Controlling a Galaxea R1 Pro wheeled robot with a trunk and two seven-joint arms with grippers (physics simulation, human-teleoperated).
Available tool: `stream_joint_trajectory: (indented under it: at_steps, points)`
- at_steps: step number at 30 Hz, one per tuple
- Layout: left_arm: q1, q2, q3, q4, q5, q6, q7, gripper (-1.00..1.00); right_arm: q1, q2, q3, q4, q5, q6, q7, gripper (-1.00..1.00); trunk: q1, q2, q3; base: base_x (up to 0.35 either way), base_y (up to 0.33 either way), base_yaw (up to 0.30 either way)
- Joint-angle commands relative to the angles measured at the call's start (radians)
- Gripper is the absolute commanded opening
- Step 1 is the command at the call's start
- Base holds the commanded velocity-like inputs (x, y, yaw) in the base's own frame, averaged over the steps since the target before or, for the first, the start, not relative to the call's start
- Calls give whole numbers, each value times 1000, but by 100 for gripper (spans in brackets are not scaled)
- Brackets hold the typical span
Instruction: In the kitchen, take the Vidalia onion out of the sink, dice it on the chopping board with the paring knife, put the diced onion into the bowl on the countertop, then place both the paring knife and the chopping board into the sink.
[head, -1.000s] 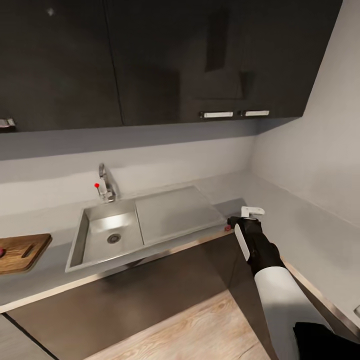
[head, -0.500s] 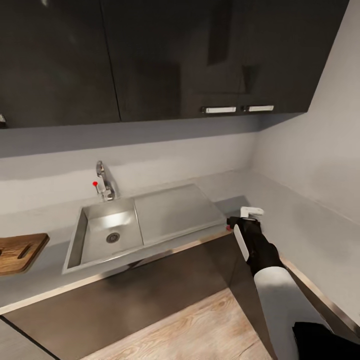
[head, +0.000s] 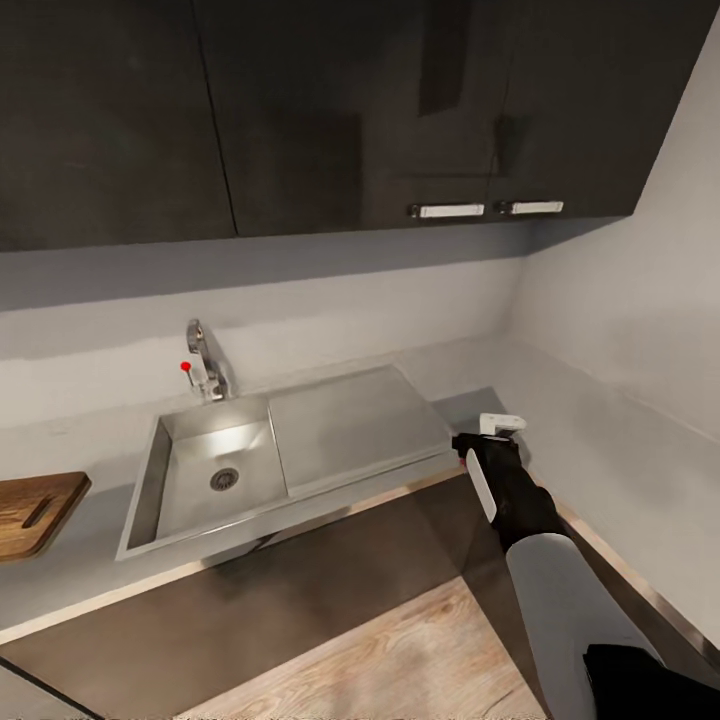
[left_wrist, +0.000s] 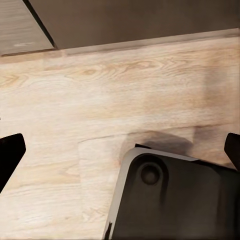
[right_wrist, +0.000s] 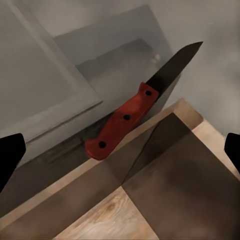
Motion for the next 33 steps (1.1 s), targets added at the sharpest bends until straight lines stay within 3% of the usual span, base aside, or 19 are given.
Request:
stream_joint_trajectory:
  at_steps: [1,19,33]
  points:
    - [0,0,-2,1,3,-1,1,100,-1,1,-2,-1,7,6,1,100,1,-2,-3,2,0,0]
    - [0,-4,-2,5,3,-2,1,100,-1,0,-3,-1,8,6,1,100,1,-2,-33,130,0,0]
    - [0,-6,-2,6,3,-2,1,100,-1,-1,-3,6,8,5,1,100,1,-2,-56,9,-32,0]
